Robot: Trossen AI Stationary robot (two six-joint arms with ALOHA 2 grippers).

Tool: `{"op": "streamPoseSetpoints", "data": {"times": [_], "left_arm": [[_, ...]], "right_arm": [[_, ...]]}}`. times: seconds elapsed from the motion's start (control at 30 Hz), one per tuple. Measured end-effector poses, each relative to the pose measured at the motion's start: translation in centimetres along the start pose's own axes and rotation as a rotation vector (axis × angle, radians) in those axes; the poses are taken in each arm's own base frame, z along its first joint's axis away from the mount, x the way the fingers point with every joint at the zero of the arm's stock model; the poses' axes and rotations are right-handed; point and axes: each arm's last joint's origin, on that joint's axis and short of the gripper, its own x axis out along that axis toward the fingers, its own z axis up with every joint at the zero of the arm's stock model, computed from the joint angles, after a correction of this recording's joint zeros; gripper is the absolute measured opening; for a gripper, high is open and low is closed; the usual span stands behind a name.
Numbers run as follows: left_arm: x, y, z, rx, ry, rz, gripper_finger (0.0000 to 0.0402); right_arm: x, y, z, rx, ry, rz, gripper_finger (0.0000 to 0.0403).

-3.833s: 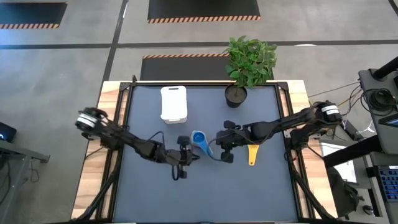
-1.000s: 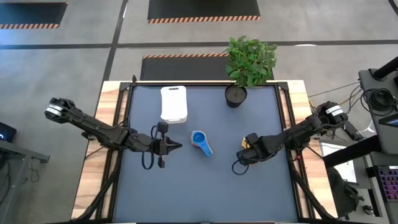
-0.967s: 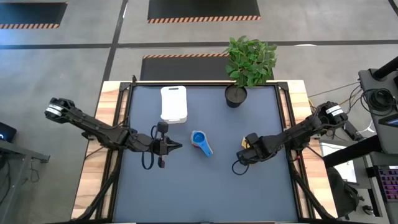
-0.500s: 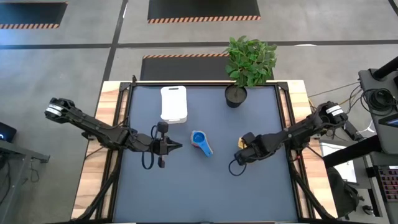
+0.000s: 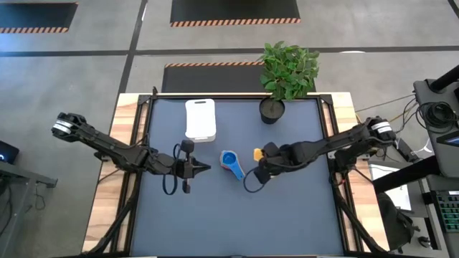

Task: Nest measuring cups in basket
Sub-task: Stack the yellow measuring cup on the top of the blue measuring cup

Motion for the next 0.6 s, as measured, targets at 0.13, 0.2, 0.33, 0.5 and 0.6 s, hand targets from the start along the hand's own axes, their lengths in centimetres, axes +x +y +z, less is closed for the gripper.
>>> {"op": "streamPoseSetpoints", "data": {"times": [0.13,0.2,0.33,0.5,0.6], "left_arm": [[0.0,0.0,0.0,0.0,0.0,0.0,0.0],[0.0,0.0,0.0,0.0,-0.001,0.0,0.0],[0.0,0.0,0.0,0.0,-0.001,0.0,0.0],[0.0,0.0,0.0,-0.003,-0.001,0.0,0.0],[0.0,0.0,0.0,-0.004,-0.001,0.0,0.0]], "right_arm": [[-0.1,1.8,1.7,-0.073,-0.04,0.01,0.0159],[0.1,2.7,2.6,-0.102,-0.054,0.016,0.0159],[0.7,4.4,4.1,-0.139,-0.07,0.019,0.0159],[1.6,6.1,5.7,-0.196,-0.082,0.02,0.0159],[2.2,7.0,6.3,-0.23,-0.085,0.021,0.0159]]}}
